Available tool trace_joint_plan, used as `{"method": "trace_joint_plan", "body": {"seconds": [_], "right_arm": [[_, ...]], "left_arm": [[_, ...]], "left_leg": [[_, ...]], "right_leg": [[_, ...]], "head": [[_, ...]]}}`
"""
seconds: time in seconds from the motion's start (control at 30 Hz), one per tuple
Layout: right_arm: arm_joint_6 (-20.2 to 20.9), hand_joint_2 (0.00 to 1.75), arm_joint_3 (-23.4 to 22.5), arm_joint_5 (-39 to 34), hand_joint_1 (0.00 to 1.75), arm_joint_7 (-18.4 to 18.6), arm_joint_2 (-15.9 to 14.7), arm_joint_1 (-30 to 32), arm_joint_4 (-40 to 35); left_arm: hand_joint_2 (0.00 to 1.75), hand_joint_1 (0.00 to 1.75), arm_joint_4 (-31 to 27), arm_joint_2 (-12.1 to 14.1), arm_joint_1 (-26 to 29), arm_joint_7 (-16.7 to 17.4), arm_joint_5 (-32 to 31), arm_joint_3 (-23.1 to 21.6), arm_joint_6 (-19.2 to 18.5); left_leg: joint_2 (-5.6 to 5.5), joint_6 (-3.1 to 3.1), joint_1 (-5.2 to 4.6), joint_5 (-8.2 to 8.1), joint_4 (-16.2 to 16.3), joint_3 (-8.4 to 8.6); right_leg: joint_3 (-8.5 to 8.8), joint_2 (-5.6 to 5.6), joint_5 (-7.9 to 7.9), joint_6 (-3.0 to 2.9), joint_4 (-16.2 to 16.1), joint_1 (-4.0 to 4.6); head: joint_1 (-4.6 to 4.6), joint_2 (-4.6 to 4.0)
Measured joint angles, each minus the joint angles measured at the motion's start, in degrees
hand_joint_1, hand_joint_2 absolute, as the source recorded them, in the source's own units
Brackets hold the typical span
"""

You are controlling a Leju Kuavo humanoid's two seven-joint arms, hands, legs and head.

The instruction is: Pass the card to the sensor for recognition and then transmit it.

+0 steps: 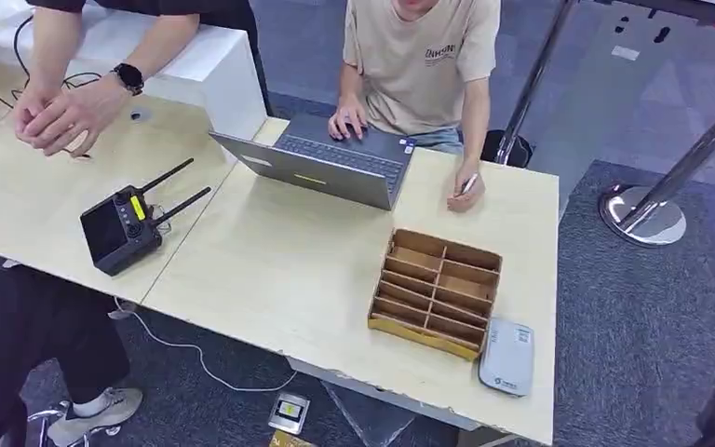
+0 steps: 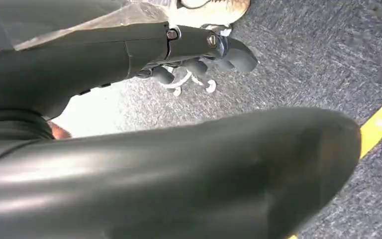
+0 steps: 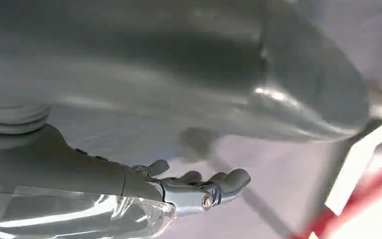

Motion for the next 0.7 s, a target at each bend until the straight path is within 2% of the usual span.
{"method": "trace_joint_plan", "body": {"seconds": [0.07,0.1,0.23,0.33,0.37,0.4,0.6,0.63,0.7], "right_arm": [[-1.3,0.0,-0.9,1.1,0.0,2.1,0.3,-0.1,5.8],[-2.1,1.75,-1.3,1.6,0.0,3.7,0.5,0.0,8.0],[-4.5,1.75,-1.7,3.9,0.0,8.4,1.2,-0.2,14.5],[-5.0,1.75,-1.7,8.8,0.0,18.6,1.9,-0.6,18.6],[-4.9,1.75,-1.5,10.1,0.0,20.9,2.2,-0.6,19.4],[-4.8,1.75,-1.3,11.1,0.0,22.1,2.6,-0.5,20.3],[-4.2,1.75,-0.7,12.6,0.0,24.1,3.8,-0.8,23.9],[-2.9,1.75,-0.3,14.1,0.0,25.8,4.0,-0.8,24.3],[0.2,1.75,1.2,18.1,0.0,31.3,4.2,-0.8,25.1]], "left_arm": [[0.0,0.0,0.0,0.0,-0.1,0.6,0.5,0.0,-0.5],[0.0,0.0,0.0,0.0,-0.2,0.7,0.6,0.0,-0.5],[0.0,0.0,0.0,-0.1,-0.2,0.7,0.9,0.1,-0.7],[0.0,0.0,0.0,-0.1,-0.1,1.5,1.9,0.2,-2.1],[0.0,0.0,0.0,-0.2,-0.1,2.1,2.2,0.4,-2.6],[0.0,0.0,0.0,-0.2,-0.1,2.4,2.4,0.5,-2.9],[0.0,0.0,0.0,-0.2,-0.2,2.6,2.6,1.2,-3.3],[1.75,0.0,0.0,-0.2,-0.2,2.6,2.6,1.3,-3.7],[1.75,0.0,0.0,-0.2,-0.2,2.6,3.1,1.4,-4.4]], "left_leg": [[0.04,-0.01,0.01,-0.01,0.0,0.0],[0.03,-0.01,0.02,-0.01,0.0,0.0],[0.03,-0.02,0.02,-0.01,-0.1,0.01],[0.03,-0.02,0.04,-0.01,-0.1,0.02],[0.03,-0.02,0.04,-0.01,-0.1,0.02],[0.03,-0.02,0.03,-0.01,-0.1,0.03],[0.03,-0.01,0.02,0.0,-0.1,0.06],[0.02,-0.01,0.02,0.0,-0.1,0.06],[0.03,-0.01,0.02,0.0,-0.1,0.07]], "right_leg": [[-0.03,0.09,0.0,0.0,0.0,0.02],[-0.02,0.08,0.0,-0.01,0.0,0.02],[-0.03,0.08,-0.02,-0.03,0.0,0.02],[0.02,0.07,-0.02,-0.03,0.0,0.03],[0.02,0.08,-0.02,-0.03,0.0,0.03],[0.02,0.08,-0.01,-0.03,0.0,0.03],[0.07,0.06,-0.01,-0.03,0.0,0.02],[0.08,0.07,-0.01,-0.03,0.0,0.02],[0.08,0.07,-0.01,-0.03,0.0,0.02]], "head": [[-0.02,0.0],[0.02,0.0],[-0.04,0.0],[0.0,0.0],[0.0,0.0],[-0.02,0.0],[0.0,0.0],[0.0,0.0],[0.0,0.0]]}}
